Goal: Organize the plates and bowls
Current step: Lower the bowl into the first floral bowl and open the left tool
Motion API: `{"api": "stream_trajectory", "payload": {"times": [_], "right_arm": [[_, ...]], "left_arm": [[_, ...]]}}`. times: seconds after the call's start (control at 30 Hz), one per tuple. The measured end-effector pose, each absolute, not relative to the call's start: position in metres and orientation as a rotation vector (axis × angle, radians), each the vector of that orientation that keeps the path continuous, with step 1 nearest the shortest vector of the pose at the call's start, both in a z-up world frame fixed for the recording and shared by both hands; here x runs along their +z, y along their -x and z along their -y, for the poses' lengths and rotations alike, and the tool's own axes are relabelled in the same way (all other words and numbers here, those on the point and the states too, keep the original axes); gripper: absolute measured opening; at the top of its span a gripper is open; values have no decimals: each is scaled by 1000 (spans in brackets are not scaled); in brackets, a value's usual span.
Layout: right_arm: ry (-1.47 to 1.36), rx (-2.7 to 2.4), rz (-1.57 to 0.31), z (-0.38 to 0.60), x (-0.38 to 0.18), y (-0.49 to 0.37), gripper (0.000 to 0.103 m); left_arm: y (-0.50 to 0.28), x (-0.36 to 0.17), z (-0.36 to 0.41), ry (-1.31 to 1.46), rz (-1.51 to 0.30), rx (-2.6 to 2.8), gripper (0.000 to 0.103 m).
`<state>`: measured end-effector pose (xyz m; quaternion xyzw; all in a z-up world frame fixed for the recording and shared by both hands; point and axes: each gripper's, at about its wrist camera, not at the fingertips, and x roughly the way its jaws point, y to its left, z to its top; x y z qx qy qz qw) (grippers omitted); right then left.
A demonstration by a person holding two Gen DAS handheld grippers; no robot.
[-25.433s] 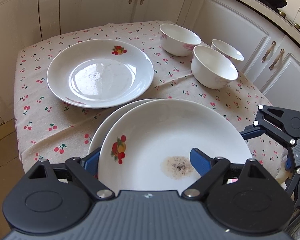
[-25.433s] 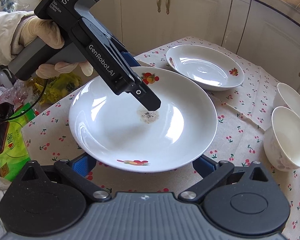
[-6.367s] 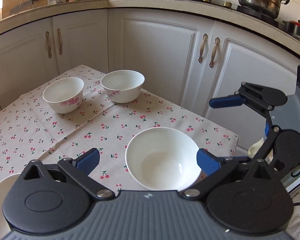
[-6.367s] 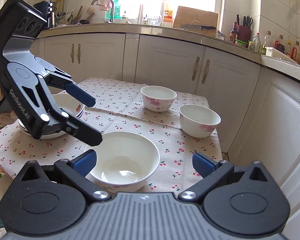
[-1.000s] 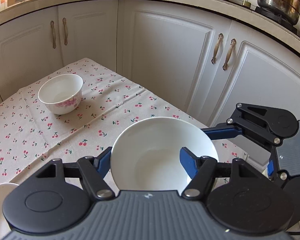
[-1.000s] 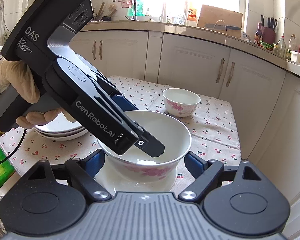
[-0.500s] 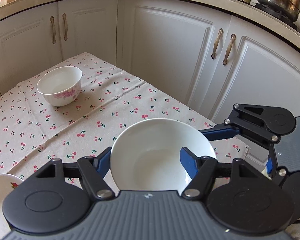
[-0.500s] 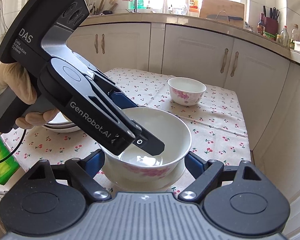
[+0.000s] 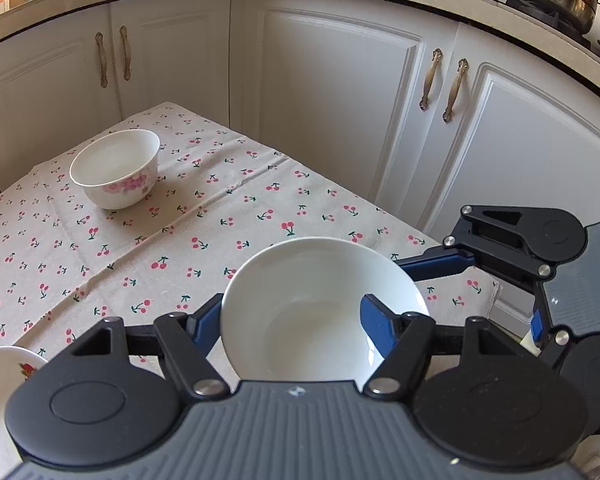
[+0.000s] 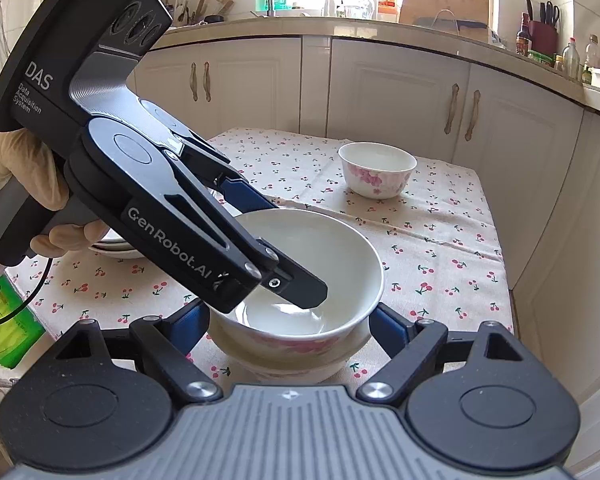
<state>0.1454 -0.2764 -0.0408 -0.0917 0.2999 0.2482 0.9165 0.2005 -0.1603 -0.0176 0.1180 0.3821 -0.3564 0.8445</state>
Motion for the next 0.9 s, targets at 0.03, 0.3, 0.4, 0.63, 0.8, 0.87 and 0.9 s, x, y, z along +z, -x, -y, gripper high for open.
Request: {"api": "stream_trajectory", "payload": {"times": [0.03,0.3,0.4,0.63,0.8,0.87,0.9], "right_arm": [[188,510,-618,277,-41,-146,90],[191,511,-620,277,-43,-145,90],[199,509,-621,277,-43,-145,90],[203,503,-626,276,-43,-145,91],[189,519,-587,278,-36,-140,103],[189,516,-583,278,-34,-138,103],[193,512,-582,278,-34,-138,103]], "left_arm": [[-201,-18,160,-250,-807,-753,71],[-202,-22,161,-250,-814,-753,71],[-202,-24,160,-246,-813,-755,71],[-201,-24,158,-233,-803,-769,80],[-198,-19,155,-228,-778,-765,80],[-197,-15,151,-214,-767,-760,81],[-197,-12,148,-207,-758,-753,81]]}}
